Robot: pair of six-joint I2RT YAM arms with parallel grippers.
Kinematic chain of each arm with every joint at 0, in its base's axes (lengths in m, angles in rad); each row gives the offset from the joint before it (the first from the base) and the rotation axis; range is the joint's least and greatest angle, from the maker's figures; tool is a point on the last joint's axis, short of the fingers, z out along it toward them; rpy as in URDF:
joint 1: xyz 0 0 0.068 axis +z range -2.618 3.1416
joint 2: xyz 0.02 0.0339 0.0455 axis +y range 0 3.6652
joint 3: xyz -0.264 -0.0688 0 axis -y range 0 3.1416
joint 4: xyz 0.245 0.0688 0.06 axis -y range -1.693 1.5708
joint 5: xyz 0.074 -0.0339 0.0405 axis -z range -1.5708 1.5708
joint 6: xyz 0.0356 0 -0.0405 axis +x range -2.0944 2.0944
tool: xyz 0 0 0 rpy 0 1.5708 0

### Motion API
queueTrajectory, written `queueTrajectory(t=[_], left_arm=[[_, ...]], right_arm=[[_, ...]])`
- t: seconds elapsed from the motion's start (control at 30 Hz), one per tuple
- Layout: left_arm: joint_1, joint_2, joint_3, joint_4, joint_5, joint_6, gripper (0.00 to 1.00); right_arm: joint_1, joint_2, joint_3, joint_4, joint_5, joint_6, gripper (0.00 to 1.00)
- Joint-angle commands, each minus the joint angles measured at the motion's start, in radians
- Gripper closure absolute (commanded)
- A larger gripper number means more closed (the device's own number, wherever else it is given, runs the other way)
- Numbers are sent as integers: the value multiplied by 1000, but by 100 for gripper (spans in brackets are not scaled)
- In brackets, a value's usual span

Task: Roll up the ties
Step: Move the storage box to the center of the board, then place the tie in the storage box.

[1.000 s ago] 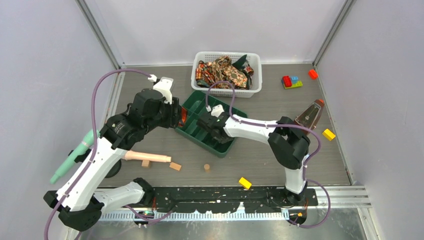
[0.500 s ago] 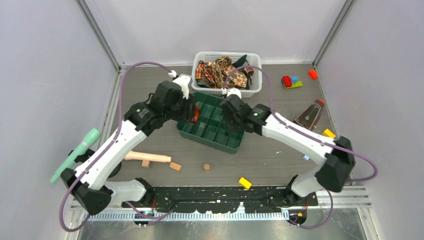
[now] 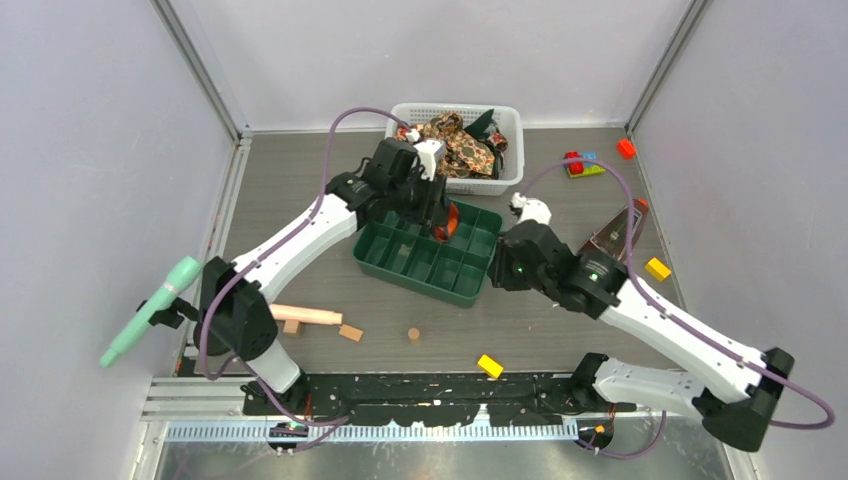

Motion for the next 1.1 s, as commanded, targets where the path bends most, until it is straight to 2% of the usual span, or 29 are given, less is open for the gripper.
queueTrajectory(t=[0.0, 0.17, 0.47, 1.07], left_arm=[[5, 80, 111, 118, 147, -8, 69], [5, 185, 179, 96, 176, 11, 69], [6, 318, 289, -33, 78, 94, 70], [61, 384, 285, 4, -16, 89, 71]], right_arm=[[0, -171, -45, -40, 110, 128, 66], [0, -292, -84, -81, 138, 179, 66], [0, -323, -114, -144, 138, 215, 65], [0, -329, -161, -135, 122, 252, 64]])
